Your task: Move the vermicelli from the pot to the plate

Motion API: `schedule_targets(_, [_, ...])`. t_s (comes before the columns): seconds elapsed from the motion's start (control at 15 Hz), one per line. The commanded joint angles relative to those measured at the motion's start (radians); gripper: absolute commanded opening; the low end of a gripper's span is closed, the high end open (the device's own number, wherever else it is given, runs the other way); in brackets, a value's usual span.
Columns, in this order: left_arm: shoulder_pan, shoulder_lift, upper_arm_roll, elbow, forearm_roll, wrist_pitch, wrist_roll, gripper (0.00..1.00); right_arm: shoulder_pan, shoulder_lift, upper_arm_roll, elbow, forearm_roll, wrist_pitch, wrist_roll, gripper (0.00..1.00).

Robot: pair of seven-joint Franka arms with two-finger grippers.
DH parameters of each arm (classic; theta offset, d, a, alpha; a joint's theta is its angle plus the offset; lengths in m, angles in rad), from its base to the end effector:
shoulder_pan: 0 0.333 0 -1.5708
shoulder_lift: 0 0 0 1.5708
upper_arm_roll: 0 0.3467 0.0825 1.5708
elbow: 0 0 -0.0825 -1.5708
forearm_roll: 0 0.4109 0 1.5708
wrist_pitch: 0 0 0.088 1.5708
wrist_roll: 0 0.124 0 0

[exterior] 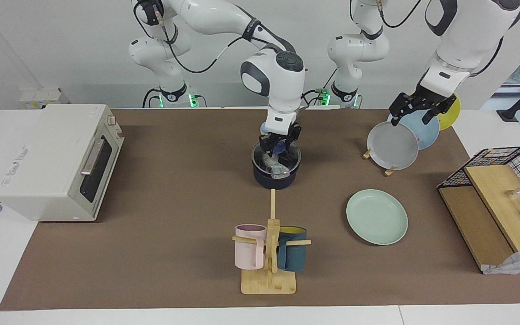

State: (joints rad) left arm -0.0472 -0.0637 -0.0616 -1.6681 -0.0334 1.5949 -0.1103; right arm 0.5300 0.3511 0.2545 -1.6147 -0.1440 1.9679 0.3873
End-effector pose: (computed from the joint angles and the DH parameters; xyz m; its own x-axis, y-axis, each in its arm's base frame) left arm 0.5567 -0.0660 0.6280 0.9999 0.0024 -0.0128 0.0028 -0.9996 0.0282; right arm 0.5133 0.4694 0.4310 0.9056 0.4231 0.0303 0.4220 -0.9058 0.0382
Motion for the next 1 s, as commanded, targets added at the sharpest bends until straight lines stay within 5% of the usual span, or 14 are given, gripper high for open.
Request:
schedule_targets(0.0, [0.012, -0.016, -0.007, -0.019, -0.008, 0.020, -0.003, 1.00, -0.022, -0.023, 0.006, 0.030, 0.018, -0.059, -0.027, 0.53])
schedule_targets(0.53, [-0.006, -0.016, -0.015, -0.047, -0.008, 0.066, -0.006, 1.00, -0.223, -0.040, 0.003, 0.050, 0.018, -0.145, -0.149, 0.53])
schedule_targets(0.93, [-0.219, 0.051, -0.017, -0.122, -0.017, 0.232, -0.185, 1.00, -0.473, -0.029, 0.002, 0.053, 0.004, -0.098, -0.298, 0.54])
